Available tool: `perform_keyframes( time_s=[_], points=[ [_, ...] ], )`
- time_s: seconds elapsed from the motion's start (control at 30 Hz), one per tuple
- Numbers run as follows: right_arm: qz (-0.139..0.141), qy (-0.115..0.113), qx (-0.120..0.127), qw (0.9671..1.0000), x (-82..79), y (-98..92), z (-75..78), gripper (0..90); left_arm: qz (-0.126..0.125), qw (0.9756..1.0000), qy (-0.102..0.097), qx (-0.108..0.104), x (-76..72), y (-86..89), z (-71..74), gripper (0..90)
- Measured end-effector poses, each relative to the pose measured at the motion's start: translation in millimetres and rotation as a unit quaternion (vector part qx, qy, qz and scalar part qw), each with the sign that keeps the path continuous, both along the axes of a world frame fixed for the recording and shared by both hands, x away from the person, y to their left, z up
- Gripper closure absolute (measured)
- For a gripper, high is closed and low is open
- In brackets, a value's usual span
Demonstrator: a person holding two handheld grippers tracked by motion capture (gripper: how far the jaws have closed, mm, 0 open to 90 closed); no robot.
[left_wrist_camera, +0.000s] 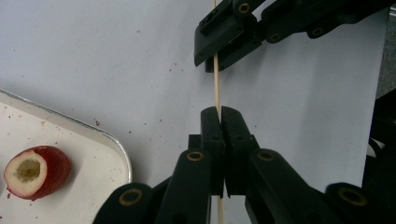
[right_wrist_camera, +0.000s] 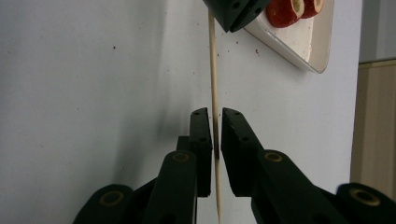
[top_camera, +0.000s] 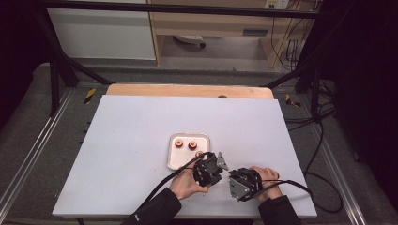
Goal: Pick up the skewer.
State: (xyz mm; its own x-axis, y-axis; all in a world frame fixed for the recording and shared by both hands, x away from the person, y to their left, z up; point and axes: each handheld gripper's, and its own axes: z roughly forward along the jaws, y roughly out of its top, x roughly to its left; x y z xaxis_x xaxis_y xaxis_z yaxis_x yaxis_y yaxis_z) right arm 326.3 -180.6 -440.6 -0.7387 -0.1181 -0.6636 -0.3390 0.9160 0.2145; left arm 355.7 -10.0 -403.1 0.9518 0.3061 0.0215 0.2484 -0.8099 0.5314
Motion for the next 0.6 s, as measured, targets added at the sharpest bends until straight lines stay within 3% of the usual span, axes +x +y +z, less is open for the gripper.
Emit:
perform_keyframes(
  time_s=[0.5, 0.6],
  points=[
    [0.011, -0.013, -0.018, 0.9997, -1.8, 0.9, 1.3, 89.2, -0.002, 1.0, 0.002, -0.004, 1.6, 1.9, 1.5, 88.3],
    [0.012, -0.02, -0.025, 0.9994, -2.0, 1.9, 3.2, 89.3, 0.003, 1.0, 0.006, 0.001, 3.4, 4.9, 3.4, 81.4]
  ],
)
